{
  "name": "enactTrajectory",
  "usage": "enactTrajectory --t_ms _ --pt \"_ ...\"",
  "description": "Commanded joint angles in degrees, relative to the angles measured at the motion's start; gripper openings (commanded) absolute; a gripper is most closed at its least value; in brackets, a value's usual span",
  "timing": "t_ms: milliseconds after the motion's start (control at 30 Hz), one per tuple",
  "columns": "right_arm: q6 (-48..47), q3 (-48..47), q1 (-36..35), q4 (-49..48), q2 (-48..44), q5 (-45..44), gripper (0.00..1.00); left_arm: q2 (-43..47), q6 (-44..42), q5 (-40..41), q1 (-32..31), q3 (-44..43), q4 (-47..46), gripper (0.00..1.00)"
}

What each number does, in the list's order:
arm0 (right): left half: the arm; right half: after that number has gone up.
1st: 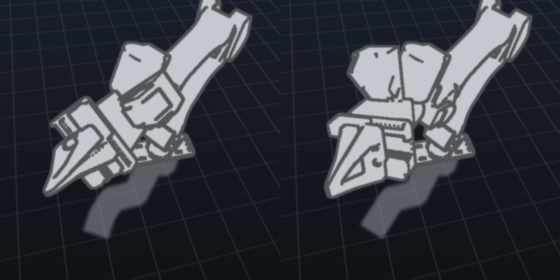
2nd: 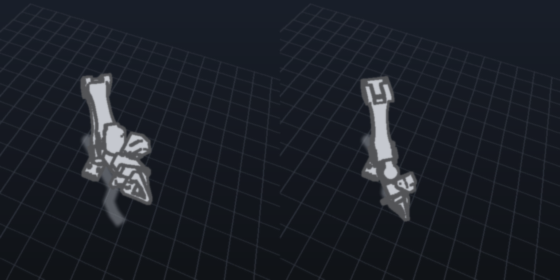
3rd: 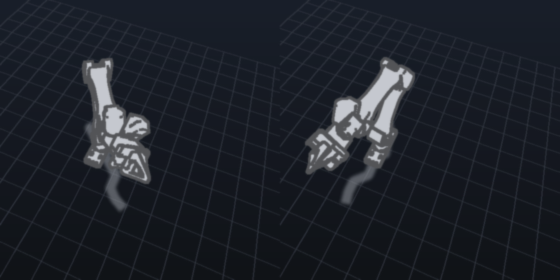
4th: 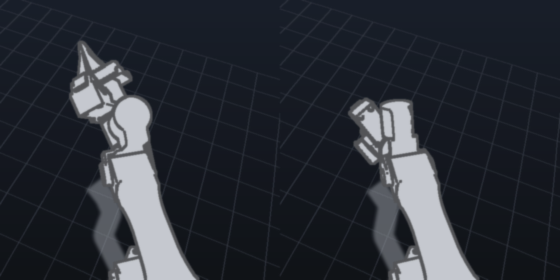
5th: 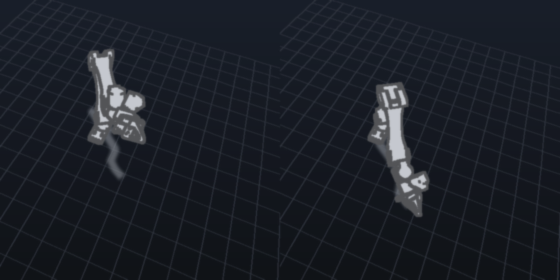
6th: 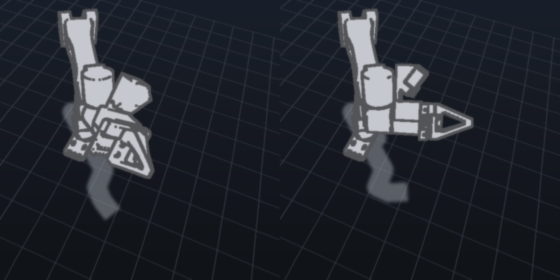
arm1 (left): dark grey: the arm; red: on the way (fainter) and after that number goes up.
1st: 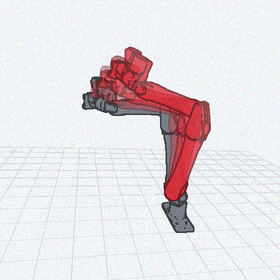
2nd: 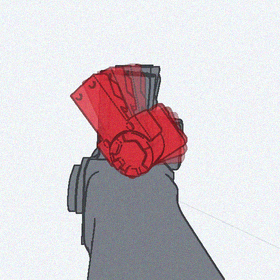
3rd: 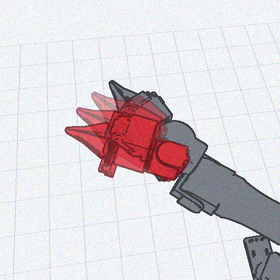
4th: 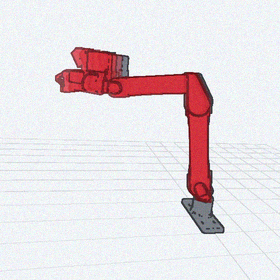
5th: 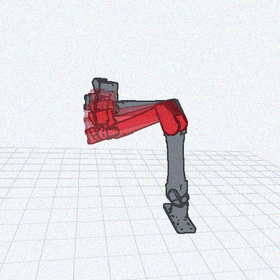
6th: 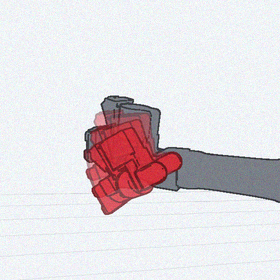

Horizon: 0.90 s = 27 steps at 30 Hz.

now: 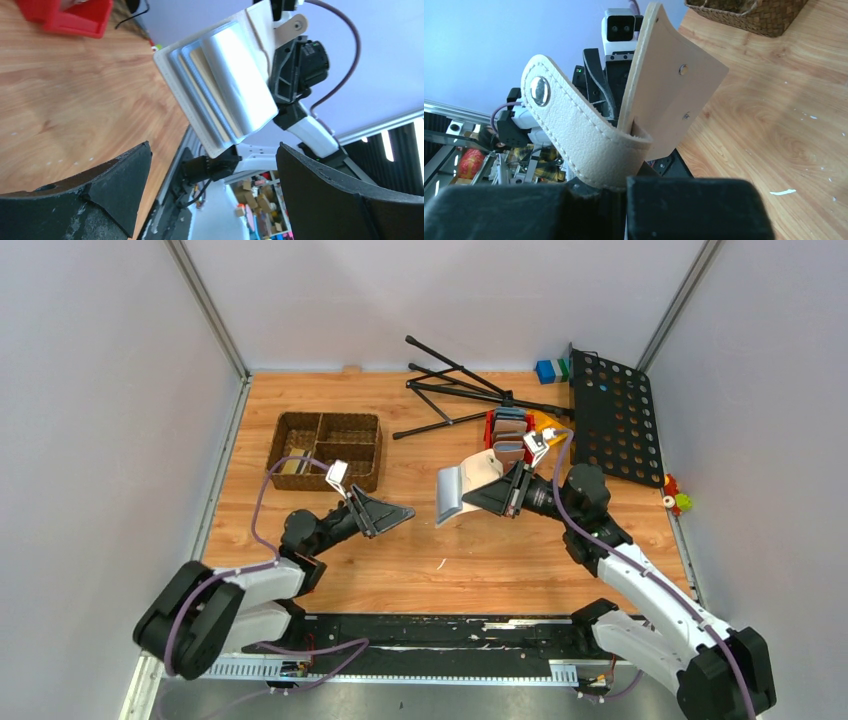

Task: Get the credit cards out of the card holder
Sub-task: Open the card holder at the center of the board.

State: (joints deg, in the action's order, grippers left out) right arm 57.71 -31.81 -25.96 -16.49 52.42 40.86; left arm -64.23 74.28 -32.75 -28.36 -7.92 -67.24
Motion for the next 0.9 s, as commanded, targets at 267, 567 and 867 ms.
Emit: enactTrajectory --t_ms 267,567,867 --pt "8.7 0.3 -0.2 -9.0 -4.0 1.5 0.0 -5.3 10.4 3.2 -2.5 -3.3 -21.9 1.0" --pt "10.7 -0.2 -2.4 -10.3 -5.7 0.0 0.0 0.2 7.8 5.6 -6.0 -5.0 -5.9 1.0" --pt "13.2 -0.1 -4.8 -14.5 -4.6 -0.2 0.0 -5.6 11.6 8.1 -10.0 -7.5 -11.9 1.0"
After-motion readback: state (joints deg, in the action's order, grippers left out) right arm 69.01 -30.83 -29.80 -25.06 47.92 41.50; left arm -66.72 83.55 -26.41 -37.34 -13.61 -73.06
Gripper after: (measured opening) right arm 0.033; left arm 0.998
